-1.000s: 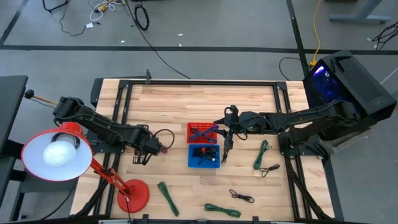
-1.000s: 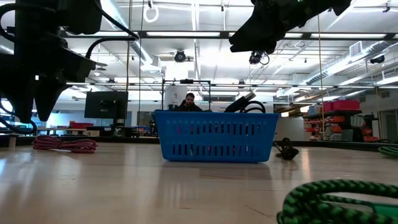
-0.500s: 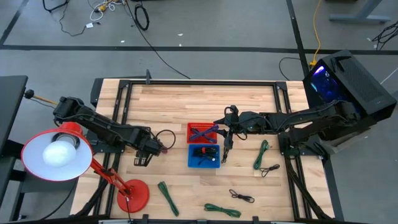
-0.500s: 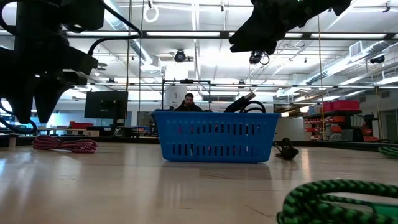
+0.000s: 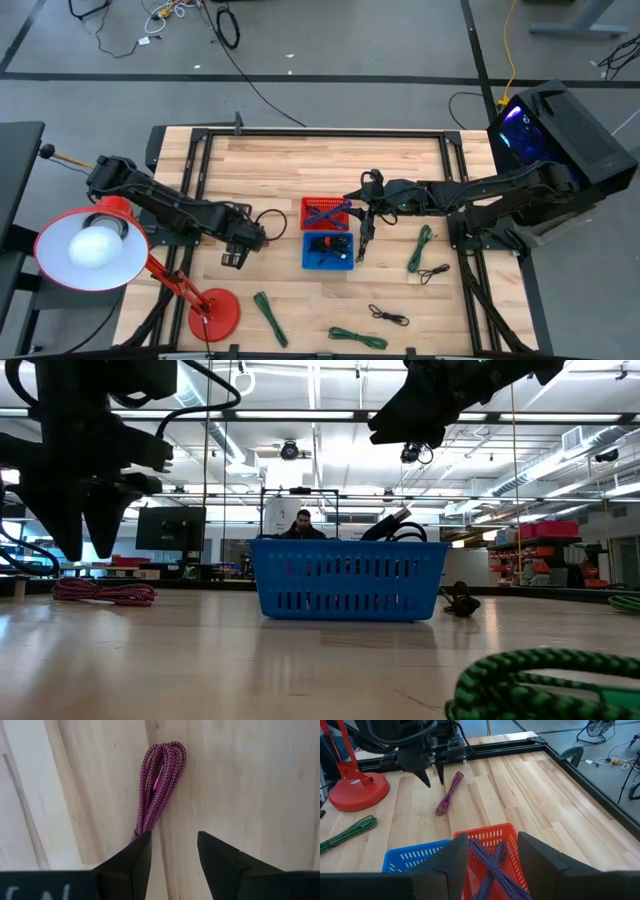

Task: Pick & Place USB Port
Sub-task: Put the red charger cable into the red bin

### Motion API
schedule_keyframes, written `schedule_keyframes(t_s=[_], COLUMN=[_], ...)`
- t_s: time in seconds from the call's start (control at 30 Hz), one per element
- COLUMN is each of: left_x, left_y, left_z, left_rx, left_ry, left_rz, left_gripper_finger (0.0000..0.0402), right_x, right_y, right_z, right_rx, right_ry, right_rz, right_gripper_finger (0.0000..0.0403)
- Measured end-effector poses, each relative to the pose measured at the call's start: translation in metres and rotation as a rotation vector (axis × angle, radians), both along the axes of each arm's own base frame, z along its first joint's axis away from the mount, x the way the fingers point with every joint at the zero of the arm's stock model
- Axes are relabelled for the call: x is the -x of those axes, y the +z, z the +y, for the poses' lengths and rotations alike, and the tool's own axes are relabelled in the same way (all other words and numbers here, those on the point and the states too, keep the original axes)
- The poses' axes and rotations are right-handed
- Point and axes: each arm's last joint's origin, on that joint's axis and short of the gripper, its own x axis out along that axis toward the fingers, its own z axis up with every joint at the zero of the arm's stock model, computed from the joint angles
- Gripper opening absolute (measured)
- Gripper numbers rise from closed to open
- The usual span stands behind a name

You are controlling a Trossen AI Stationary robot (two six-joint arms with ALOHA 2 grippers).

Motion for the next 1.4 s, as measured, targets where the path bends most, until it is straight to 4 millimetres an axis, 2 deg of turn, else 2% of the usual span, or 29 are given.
schedule_keyframes(t_s=[0.23,0.5,0.87,0.97,1.1,1.27,1.4], left_x=[-0.003,-0.001,0.005,0.005,0.005,0.003,-0.007], left_y=[-0.003,-0.024,-0.051,-0.052,-0.052,-0.051,-0.043], left_z=[0.005,0.011,0.021,0.023,0.022,0.022,0.020], left_rx=[-0.028,-0.054,-0.052,-0.043,-0.012,-0.007,-0.010], left_ry=[0.024,0.025,0.049,0.073,0.085,0.154,0.185], left_rz=[-0.016,0.028,0.002,0.002,0.000,-0.021,-0.064], left_gripper_finger=[0.0165,0.0165,0.0163,0.0130,0.0030,0.0025,0.0025], right_x=[0.000,0.000,0.000,0.000,0.000,0.000,0.000], right_y=[0.000,0.000,0.001,0.000,0.001,0.001,0.001], right_z=[0.000,0.000,0.000,0.000,0.000,0.000,0.000], right_rx=[0.000,-0.001,-0.001,-0.002,-0.004,-0.004,-0.001], right_ry=[0.000,0.002,0.001,0.002,0.000,0.000,0.001], right_rz=[-0.003,-0.005,-0.006,-0.005,-0.006,-0.006,-0.005], right_gripper_finger=[0.0174,0.0174,0.0174,0.0174,0.0174,0.0174,0.0174])
